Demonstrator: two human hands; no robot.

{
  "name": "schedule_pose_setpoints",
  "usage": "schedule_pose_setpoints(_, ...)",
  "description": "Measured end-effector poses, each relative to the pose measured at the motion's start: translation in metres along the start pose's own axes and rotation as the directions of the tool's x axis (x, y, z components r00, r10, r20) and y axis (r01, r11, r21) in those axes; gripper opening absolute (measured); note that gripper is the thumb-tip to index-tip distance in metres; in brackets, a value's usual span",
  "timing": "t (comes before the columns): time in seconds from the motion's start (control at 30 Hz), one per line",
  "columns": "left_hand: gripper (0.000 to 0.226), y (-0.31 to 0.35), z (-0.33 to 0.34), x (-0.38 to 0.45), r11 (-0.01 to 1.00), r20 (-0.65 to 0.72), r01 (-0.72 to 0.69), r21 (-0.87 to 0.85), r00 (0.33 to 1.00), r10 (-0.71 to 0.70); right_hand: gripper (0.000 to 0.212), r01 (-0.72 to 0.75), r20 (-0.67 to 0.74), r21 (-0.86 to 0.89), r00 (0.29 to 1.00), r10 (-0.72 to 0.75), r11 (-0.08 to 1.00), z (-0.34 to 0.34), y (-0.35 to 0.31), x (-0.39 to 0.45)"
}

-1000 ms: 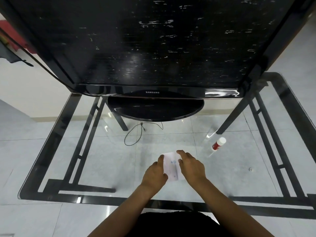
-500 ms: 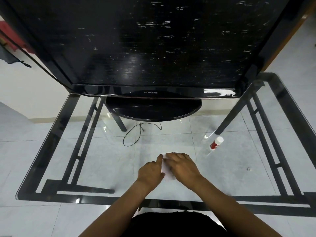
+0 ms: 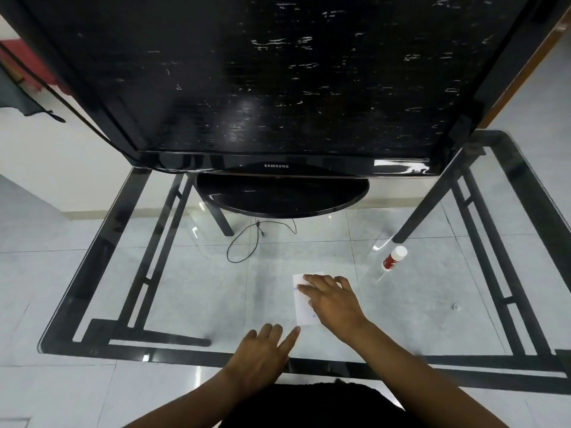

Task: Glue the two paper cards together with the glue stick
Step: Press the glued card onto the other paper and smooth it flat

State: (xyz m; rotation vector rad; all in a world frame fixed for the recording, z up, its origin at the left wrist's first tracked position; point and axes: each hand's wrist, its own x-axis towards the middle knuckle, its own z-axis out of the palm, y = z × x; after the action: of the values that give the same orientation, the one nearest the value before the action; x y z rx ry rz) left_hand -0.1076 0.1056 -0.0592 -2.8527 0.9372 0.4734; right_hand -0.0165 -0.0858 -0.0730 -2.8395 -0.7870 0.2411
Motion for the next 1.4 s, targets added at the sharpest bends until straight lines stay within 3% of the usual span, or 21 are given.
schedule_pose_setpoints(0.17, 0.038, -0.003, -0.014, 0.009, 0.997, -0.166, -0.077, -0.001, 0.983, 0.076, 0.062, -0.04, -0.055, -0.062, 0.998, 0.037, 0.997, -0.005, -0.009, -0.01)
schedule_pose_setpoints(0.23, 0.031, -0.001, -0.018, 0.013, 0.995, -0.169, -0.101, -0.014, 0.981, 0.097, 0.052, 0.027, -0.134, -0.055, 0.99, -0.035, 0.998, 0.002, -0.014, -0.026)
schedule_pose_setpoints(0.33, 0.039, 0.0, -0.024, 0.02, 0.993, -0.186, -0.104, -0.059, 0.978, 0.092, 0.04, 0.118, -0.185, -0.067, 0.974, -0.128, 0.991, 0.016, -0.014, -0.055)
schedule_pose_setpoints(0.47, 0.06, 0.003, -0.023, 0.021, 0.995, -0.184, -0.063, -0.083, 0.982, 0.047, 0.042, 0.138, -0.148, -0.128, 0.977, -0.156, 0.982, 0.019, -0.006, -0.073)
schedule_pose_setpoints(0.7, 0.059, 0.009, -0.017, 0.024, 0.999, -0.073, 0.009, -0.049, 0.997, -0.013, 0.037, 0.138, -0.161, -0.139, 0.974, -0.159, 0.981, 0.018, 0.014, -0.078)
schedule_pose_setpoints(0.9, 0.06, 0.013, -0.02, 0.032, 0.984, 0.027, 0.089, -0.151, 0.996, -0.086, 0.034, 0.107, -0.181, -0.159, 0.974, -0.136, 0.981, 0.015, 0.023, -0.082)
schedule_pose_setpoints(1.03, 0.059, 0.022, -0.03, 0.044, 0.974, 0.054, 0.143, -0.174, 0.989, -0.136, 0.05, 0.119, -0.116, -0.116, 0.984, -0.132, 0.986, 0.011, 0.0, -0.063)
schedule_pose_setpoints(1.3, 0.05, 0.024, -0.038, 0.042, 0.963, 0.106, 0.183, -0.195, 0.981, -0.165, 0.047, 0.083, -0.068, -0.084, 0.994, -0.089, 0.993, 0.003, 0.015, -0.032)
schedule_pose_setpoints(1.4, 0.058, 0.024, -0.036, 0.04, 0.963, 0.132, 0.177, -0.205, 0.98, -0.152, 0.054, 0.066, -0.025, -0.08, 0.997, -0.068, 0.995, -0.004, 0.028, -0.018)
